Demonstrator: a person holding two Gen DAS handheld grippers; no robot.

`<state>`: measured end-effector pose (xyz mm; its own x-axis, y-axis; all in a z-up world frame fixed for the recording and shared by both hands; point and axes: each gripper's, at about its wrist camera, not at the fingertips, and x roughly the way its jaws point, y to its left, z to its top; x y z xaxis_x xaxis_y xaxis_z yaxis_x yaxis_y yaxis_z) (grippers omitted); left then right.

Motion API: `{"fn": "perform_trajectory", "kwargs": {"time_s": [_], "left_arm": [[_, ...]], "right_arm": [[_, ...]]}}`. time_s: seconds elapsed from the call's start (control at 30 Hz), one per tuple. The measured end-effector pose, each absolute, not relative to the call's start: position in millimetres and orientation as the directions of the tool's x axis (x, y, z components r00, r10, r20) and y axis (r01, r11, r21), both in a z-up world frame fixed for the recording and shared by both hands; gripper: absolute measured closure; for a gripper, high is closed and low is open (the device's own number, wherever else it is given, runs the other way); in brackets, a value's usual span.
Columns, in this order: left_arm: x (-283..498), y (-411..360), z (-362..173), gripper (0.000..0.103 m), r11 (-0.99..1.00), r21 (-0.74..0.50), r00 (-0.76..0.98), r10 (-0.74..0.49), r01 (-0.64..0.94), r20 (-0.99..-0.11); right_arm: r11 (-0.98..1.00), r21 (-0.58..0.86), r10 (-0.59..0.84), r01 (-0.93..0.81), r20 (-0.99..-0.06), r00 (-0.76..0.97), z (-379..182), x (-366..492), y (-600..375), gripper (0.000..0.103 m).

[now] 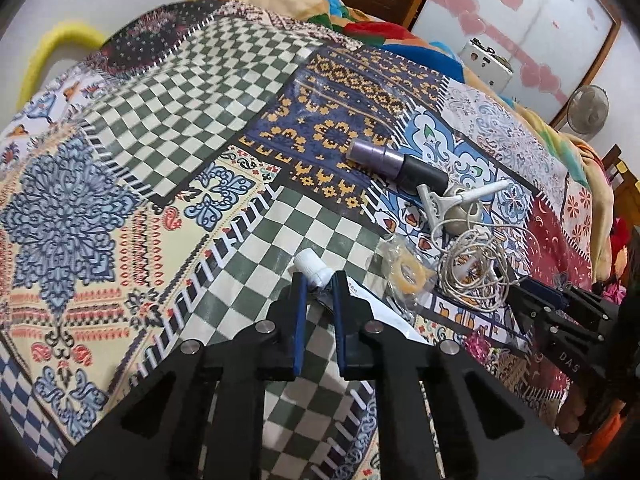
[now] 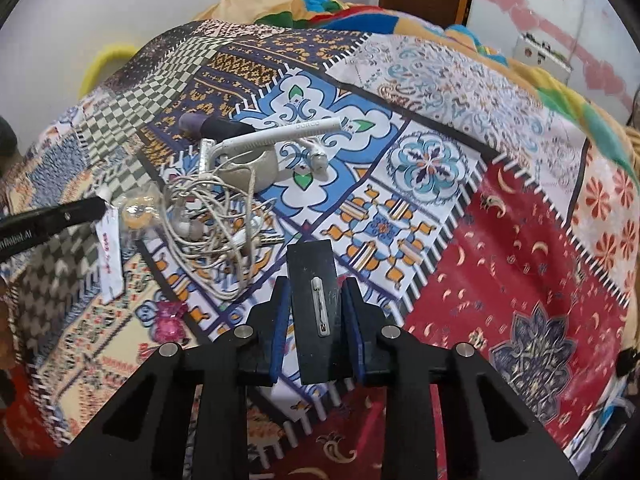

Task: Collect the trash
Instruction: 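Grasp the black flat item with the right tool while the left tool grasps the white tube, then carry the black item and white tube over the white bin with both tools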

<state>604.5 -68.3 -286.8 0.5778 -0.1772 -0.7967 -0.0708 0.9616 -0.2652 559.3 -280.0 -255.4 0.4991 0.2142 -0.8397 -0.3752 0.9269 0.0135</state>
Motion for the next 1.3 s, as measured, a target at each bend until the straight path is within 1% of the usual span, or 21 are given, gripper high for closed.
{"fn": "perform_trajectory", "kwargs": {"time_s": [0.3,0.67,0.8,1.03,1.3], "left_arm": [[563.2,-75.8,-246.0,0.092,0.978,-0.206,0.604,-0.149,-0.025,-0.783],[497.3,-78.0,-168.1,0.092,0.977,-0.215,0.674,-0.150,-0.013,-0.723],[471.5,-73.1,-143.7,0.092,0.976,-0.218,0.697,-0.143,-0.019,-0.703],[413.5,-52.6,-104.8,0.092,0.982,-0.180,0.745,-0.084,-0.049,-0.662],[354.4,-8.4,-85.2,0.092,0.977,-0.179,0.767,-0.029,-0.113,-0.641]], "right_arm": [[0.946,0.027,0.203,-0.323,-0.825,0.527,-227.0,537.5,-291.8,0.079],[0.958,0.033,0.202,-0.283,-0.780,0.593,-147.6,484.6,-284.3,0.079],[0.957,0.011,0.198,-0.289,-0.753,0.627,-118.1,457.6,-273.9,0.079],[0.948,0.038,0.244,-0.316,-0.723,0.646,-80.5,411.9,-253.0,0.079],[0.923,0.073,0.318,-0.377,-0.695,0.645,-56.5,367.7,-210.2,0.079]]}}
